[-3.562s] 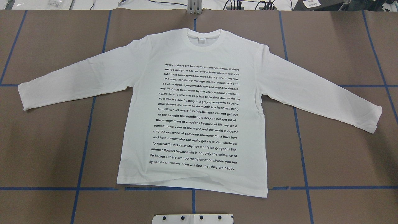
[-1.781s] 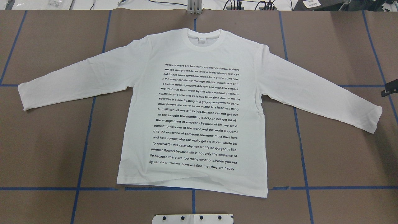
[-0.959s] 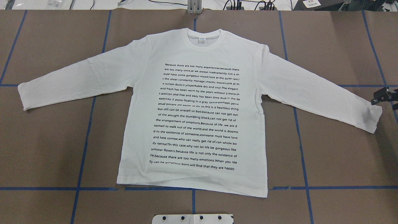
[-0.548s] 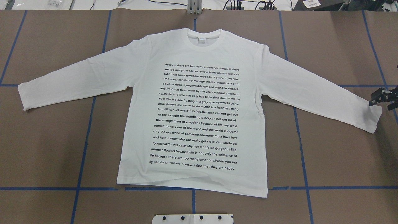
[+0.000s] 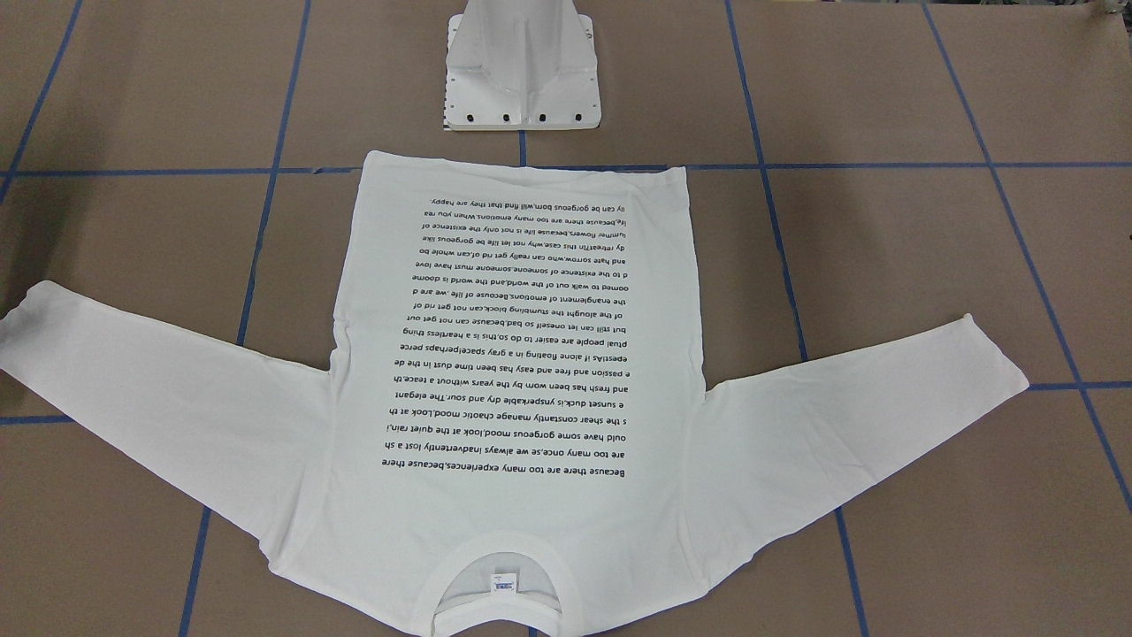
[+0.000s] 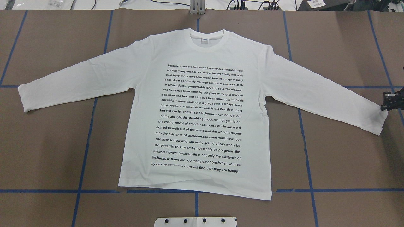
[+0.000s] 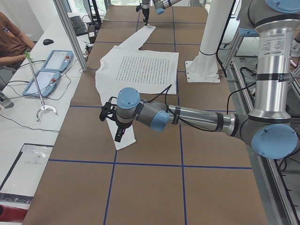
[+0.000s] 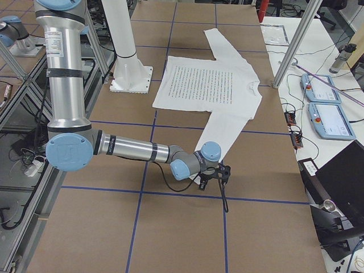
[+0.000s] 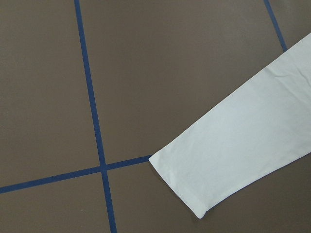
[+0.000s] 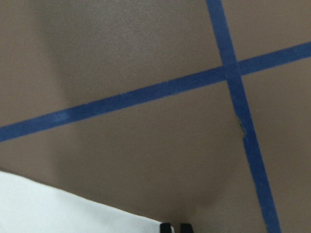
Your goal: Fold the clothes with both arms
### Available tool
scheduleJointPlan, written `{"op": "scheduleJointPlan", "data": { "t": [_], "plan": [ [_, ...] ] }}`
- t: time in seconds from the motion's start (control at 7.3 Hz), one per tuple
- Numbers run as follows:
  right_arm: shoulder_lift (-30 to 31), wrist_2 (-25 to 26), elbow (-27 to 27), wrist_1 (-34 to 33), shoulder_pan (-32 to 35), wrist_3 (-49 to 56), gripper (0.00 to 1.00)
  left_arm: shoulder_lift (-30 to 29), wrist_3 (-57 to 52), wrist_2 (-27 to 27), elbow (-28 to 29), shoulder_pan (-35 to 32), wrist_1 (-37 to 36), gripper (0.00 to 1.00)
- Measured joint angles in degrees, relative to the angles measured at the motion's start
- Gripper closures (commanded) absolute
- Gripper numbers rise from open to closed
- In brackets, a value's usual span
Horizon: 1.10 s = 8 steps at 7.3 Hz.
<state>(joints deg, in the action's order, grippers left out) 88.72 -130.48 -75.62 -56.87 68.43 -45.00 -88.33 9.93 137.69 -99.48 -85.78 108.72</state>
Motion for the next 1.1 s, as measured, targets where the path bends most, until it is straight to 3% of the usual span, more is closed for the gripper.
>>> {"op": "scheduleJointPlan", "data": {
  "t": [0.27,0.68,1.1],
  "plan": [
    [0.5,-1.6,-2.5,-0.1,0.1,-2.3,1.00,0.0,0.0,0.0,-0.3,0.0,0.0,0.00],
    [-1.1,-5.5,-12.9,-2.3,-0.8,-13.2,1.00,0.0,0.1,0.1,-0.5,0.0,0.1,0.00],
    [-17.7,-4.1,-14.3,-5.4,-7.6,-33.4,1.00,0.0,0.0,0.1,-0.5,0.0,0.2,0.00]
  ]
}}
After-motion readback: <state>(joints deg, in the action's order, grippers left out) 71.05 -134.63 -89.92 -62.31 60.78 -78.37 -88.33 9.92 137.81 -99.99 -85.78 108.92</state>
